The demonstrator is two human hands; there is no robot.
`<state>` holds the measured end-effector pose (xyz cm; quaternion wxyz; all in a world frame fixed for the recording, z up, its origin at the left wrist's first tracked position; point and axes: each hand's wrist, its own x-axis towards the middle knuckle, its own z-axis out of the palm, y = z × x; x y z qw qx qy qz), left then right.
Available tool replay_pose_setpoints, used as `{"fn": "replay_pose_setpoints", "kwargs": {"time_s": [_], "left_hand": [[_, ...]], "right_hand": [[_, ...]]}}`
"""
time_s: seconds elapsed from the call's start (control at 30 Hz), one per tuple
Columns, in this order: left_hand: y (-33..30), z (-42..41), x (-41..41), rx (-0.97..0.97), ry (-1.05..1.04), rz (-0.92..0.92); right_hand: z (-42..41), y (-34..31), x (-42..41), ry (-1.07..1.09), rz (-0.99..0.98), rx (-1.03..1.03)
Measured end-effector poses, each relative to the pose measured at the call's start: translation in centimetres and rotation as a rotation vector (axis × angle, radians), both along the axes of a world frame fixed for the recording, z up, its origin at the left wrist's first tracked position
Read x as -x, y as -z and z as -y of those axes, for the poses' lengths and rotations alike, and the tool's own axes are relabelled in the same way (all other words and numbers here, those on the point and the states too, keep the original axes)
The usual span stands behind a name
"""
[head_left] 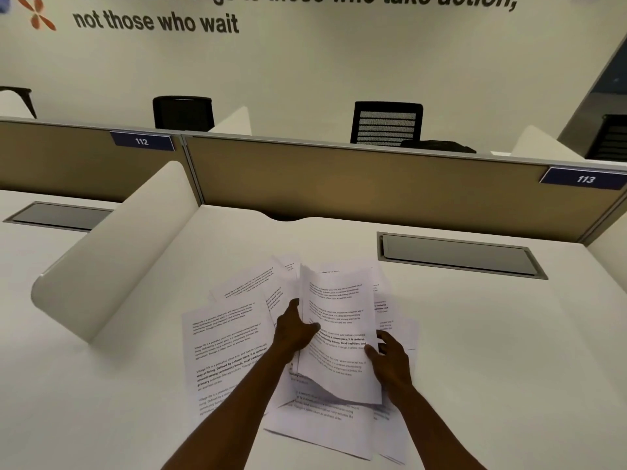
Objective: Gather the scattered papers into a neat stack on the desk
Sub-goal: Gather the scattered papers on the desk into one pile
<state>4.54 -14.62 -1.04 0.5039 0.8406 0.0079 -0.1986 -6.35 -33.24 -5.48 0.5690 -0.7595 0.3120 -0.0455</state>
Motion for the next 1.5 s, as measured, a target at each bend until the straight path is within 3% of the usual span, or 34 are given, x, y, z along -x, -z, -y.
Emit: {"fn": "replay_pose_setpoints", "kwargs": {"time_s": [0.1,0.2,0.3,0.4,0.57,0.73,0.83,0.9,1.03,1.2,1.5], "left_hand": [[-0.8,-0.7,0.2,0.096,0.011,-0.014],[-1.9,-1.5,0.7,0.334,0.029,-0.072],[-2.8,-2.6,1.3,0.606,-0.017,-0.206],[-2.8,-3.8,2.0,0.662,-0.039,-0.242],[-1.5,-5.8,3.5,0.548,-0.103,-0.238],[0.9,-9.6,4.7,-0.168,-0.448,0.152],[2.7,-13.6,5.5,-0.562,-0.493,0.114],[3.7,-15.5,6.0,-0.679,-0.456,0.008],[4.5,-16.6,6.3,-0.642,-0.451,-0.041],[4.0,-16.9,5.6,-0.544,-0.532,-0.073],[3.9,-17.0,4.7,-0.097,-0.738,-0.131]], "right_hand": [[0.2,-0.1,0.0,-0.008,0.002,-0.007],[0.6,-0.4,-0.2,0.001,0.026,-0.063],[1.0,-1.4,-0.6,0.042,0.07,-0.294],[1.5,-2.2,-1.0,0.005,0.083,-0.598],[0.9,-2.8,-1.5,-0.071,0.071,-0.524],[0.1,-2.4,-1.9,-0.082,0.075,-0.515],[-1.1,-2.5,-2.2,-0.128,0.066,-0.498],[-2.6,-2.5,-2.6,-0.19,0.056,-0.442],[-6.2,-2.1,-4.4,-0.324,0.028,-0.321],[-10.5,-1.6,-6.0,-0.396,-0.069,0.031],[-14.0,-1.0,-5.9,-0.533,-0.086,0.341]]}}
